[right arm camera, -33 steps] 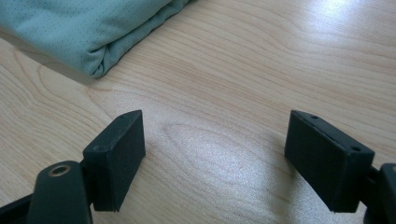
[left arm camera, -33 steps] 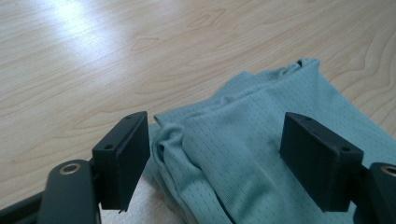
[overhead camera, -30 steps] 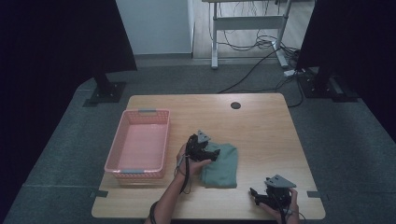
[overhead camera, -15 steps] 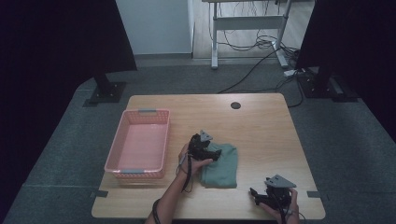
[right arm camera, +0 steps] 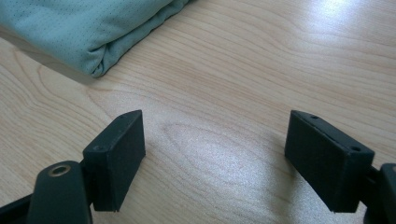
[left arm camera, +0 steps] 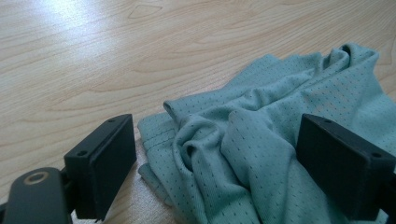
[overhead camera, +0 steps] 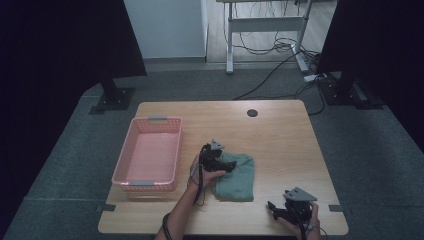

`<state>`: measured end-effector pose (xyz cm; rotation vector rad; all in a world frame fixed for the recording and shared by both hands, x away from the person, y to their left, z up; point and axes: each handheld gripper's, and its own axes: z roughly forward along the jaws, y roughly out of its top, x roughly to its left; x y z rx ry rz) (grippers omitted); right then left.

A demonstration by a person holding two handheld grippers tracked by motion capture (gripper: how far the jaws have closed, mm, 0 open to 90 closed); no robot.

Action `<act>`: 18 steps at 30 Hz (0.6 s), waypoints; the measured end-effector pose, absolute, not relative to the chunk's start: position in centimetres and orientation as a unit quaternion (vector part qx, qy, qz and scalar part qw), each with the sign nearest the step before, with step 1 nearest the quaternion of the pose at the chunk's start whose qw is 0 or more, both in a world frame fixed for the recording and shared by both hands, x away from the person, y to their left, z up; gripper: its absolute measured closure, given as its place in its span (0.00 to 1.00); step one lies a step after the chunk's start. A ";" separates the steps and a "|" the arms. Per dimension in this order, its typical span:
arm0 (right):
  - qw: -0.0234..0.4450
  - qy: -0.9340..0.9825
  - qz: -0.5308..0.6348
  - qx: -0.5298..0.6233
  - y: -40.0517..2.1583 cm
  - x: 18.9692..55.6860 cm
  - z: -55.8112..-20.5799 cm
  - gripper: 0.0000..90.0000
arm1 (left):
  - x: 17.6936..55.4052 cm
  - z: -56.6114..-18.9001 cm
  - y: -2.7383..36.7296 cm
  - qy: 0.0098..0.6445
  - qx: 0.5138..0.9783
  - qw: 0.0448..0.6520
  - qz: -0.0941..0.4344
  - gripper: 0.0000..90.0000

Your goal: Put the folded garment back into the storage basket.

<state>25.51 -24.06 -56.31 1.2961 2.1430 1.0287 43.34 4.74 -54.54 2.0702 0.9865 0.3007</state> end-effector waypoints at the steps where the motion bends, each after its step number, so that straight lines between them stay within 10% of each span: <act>1: 0.215 0.773 0.371 0.467 -24.1 25.5 -56.3 0.22 | 43.4 -54.5 4.7 0.390 0.820 0.402 0.119 0.14; 18: 0.215 0.773 0.371 0.468 -24.1 25.5 -56.3 0.22 | 43.7 -54.7 5.0 0.388 0.820 0.410 0.098 0.16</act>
